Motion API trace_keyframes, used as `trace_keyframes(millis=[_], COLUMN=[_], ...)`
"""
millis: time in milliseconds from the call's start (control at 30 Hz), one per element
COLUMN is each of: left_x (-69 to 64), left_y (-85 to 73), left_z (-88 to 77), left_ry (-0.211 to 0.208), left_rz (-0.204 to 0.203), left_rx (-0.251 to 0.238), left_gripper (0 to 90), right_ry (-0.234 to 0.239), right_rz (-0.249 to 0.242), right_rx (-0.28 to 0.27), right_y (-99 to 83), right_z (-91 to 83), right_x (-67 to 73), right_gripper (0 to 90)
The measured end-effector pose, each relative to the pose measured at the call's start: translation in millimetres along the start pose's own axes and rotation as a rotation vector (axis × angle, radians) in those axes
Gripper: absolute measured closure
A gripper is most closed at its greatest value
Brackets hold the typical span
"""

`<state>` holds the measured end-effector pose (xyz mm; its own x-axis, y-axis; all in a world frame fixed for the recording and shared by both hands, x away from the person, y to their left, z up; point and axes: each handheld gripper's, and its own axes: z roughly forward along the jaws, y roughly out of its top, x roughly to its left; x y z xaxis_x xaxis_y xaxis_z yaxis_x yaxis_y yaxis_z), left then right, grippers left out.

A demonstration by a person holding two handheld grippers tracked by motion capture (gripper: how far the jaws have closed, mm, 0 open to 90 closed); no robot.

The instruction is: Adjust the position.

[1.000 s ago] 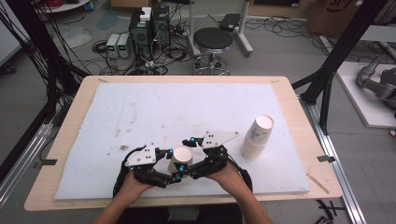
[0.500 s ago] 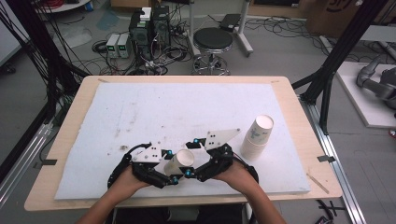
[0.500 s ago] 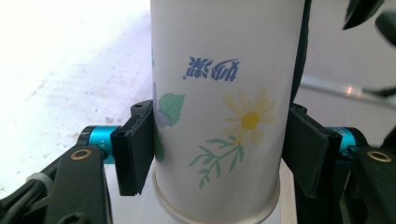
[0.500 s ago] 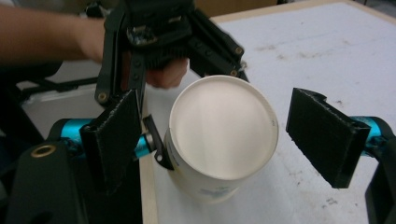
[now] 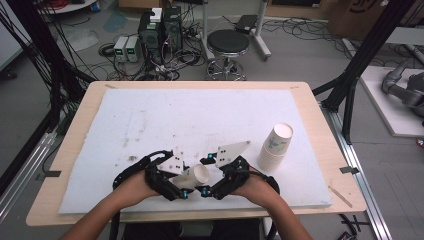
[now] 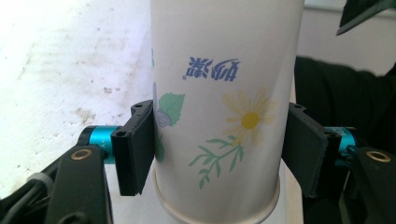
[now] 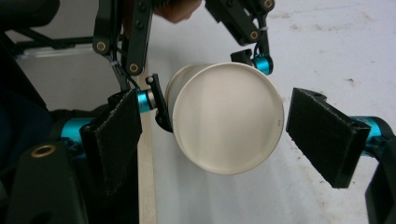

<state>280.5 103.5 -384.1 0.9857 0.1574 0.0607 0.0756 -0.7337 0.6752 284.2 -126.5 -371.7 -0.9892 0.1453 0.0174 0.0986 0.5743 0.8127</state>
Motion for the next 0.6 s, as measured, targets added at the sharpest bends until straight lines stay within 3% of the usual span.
trace_keyframes(millis=[233, 500, 600], left_x=[-0.5, 0.3, -0.1], left_y=[5.4, 12.6, 15.1], left_z=[1.8, 2.6, 3.5], left_ry=[-0.023, -0.036, -0.046], left_rz=[0.028, 0.062, 0.071], left_rx=[0.064, 0.114, 0.136], left_gripper=[32.1, 32.3, 32.3], right_ry=[-0.011, 0.008, 0.022], right_rz=[-0.029, -0.078, -0.097], right_rx=[0.043, 0.108, 0.127], right_y=[-0.5, 1.7, 2.2], right_z=[5.6, 14.6, 18.1], right_x=[-1.2, -1.1, -0.8], right_gripper=[18.8, 20.3, 24.6])
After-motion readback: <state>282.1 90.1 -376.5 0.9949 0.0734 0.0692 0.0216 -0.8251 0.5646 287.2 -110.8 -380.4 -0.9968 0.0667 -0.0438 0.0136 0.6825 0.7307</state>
